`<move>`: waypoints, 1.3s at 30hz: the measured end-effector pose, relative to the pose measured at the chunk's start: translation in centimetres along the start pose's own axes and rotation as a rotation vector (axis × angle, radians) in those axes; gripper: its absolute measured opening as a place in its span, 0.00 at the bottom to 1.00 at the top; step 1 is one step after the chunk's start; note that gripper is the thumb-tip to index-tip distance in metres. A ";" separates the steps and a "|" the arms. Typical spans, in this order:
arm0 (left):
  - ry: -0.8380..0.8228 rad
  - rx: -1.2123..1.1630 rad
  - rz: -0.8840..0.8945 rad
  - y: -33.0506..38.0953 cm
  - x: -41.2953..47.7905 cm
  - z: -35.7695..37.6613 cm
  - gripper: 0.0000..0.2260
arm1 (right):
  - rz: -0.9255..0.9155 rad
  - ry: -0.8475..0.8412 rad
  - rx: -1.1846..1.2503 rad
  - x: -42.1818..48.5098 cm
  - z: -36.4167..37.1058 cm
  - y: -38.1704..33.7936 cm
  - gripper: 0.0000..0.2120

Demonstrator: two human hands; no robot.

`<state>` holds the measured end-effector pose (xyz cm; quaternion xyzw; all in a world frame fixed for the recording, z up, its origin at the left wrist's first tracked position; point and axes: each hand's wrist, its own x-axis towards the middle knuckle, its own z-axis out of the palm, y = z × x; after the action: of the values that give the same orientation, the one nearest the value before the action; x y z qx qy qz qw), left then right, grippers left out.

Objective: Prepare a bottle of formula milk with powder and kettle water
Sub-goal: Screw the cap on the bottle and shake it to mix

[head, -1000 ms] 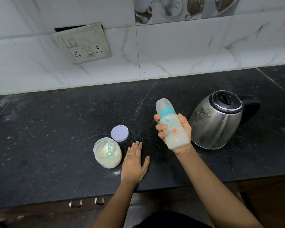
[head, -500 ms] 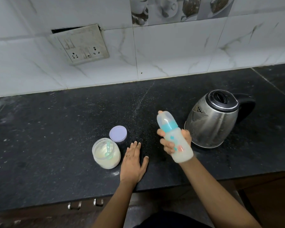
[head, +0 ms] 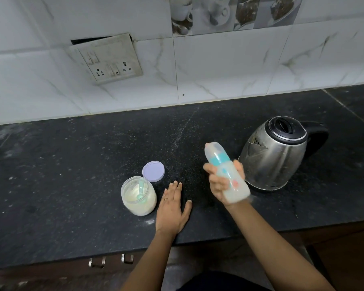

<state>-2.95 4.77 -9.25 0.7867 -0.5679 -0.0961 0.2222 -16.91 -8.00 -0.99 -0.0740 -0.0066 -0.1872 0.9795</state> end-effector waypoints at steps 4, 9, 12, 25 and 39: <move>0.011 -0.002 0.003 -0.1 0.0 0.1 0.32 | -0.143 0.084 -0.070 0.4 1.1 0.1 0.25; 0.014 -0.003 0.001 0.0 0.0 0.1 0.31 | -0.088 0.042 0.051 0.3 1.7 -0.7 0.23; 0.014 -0.005 0.003 0.0 0.0 0.1 0.30 | -0.150 0.002 -0.067 0.4 2.1 -0.6 0.25; 0.018 0.015 0.007 -0.1 -0.1 0.3 0.32 | -0.066 -0.124 -0.103 0.7 3.0 -0.3 0.24; 0.020 0.031 -0.004 -0.1 0.0 0.4 0.32 | -0.090 0.044 0.016 0.8 1.9 -0.8 0.33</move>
<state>-3.06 4.71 -9.62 0.7921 -0.5653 -0.0800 0.2157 -16.41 -8.79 1.03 -0.0617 0.0103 -0.2327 0.9705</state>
